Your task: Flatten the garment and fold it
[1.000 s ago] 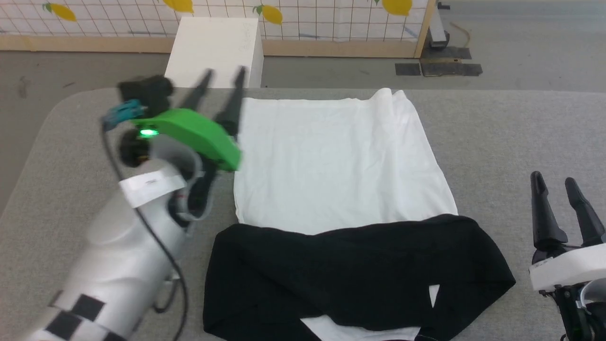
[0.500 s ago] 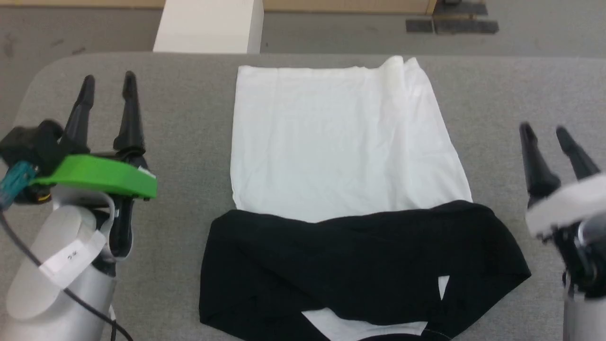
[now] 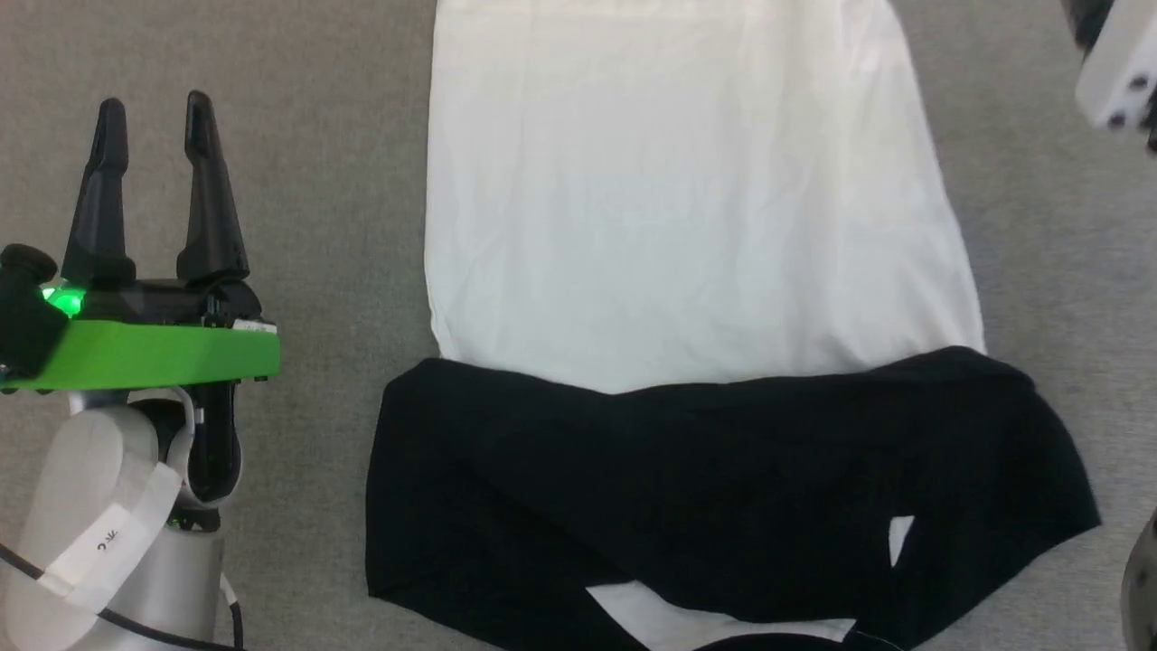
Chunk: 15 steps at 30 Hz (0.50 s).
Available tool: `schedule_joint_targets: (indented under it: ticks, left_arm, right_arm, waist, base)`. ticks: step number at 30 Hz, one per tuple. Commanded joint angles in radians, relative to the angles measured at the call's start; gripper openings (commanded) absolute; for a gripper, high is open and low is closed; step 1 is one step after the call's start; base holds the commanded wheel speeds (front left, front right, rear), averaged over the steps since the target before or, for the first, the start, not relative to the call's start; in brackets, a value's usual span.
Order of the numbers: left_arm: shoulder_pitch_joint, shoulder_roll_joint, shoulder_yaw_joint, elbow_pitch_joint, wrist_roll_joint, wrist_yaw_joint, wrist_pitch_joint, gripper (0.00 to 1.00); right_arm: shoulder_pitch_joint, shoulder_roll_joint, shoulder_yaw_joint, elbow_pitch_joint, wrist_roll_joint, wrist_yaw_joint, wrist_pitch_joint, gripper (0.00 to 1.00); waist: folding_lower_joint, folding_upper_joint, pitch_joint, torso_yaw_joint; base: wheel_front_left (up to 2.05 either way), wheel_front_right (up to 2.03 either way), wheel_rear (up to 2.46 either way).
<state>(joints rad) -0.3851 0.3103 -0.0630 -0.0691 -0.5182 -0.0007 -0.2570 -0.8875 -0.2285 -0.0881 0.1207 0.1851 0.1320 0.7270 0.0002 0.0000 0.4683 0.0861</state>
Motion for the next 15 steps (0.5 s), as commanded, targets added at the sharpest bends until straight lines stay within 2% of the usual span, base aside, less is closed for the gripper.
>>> schedule_joint_targets:
  ticks: [1,7,15]
  left_arm:
    - [0.005,-0.011,0.015,-0.013,0.016,-0.009,-0.005,1.0]
    - [0.001,-0.058,0.056,-0.042,0.041,-0.048,-0.005,1.0]
    - [-0.013,-0.105,0.09,-0.039,0.067,-0.088,-0.005,1.0]
  right_arm:
    - [-0.045,-0.004,0.009,0.029,-0.008,-0.001,0.025,1.0]
    - [-0.206,-0.04,0.053,0.174,-0.08,-0.001,0.156,1.0]
    - [-0.296,-0.03,0.105,0.28,-0.107,-0.001,0.248,1.0]
  waist:
    - [-0.0002,0.0,0.105,0.049]
    - [-0.0002,0.0,0.182,0.079]
    - [-0.0002,0.0,0.24,0.098]
  base:
    - [0.0,0.0,0.0]
    - [0.0,0.0,0.0]
    - [0.0,0.0,0.0]
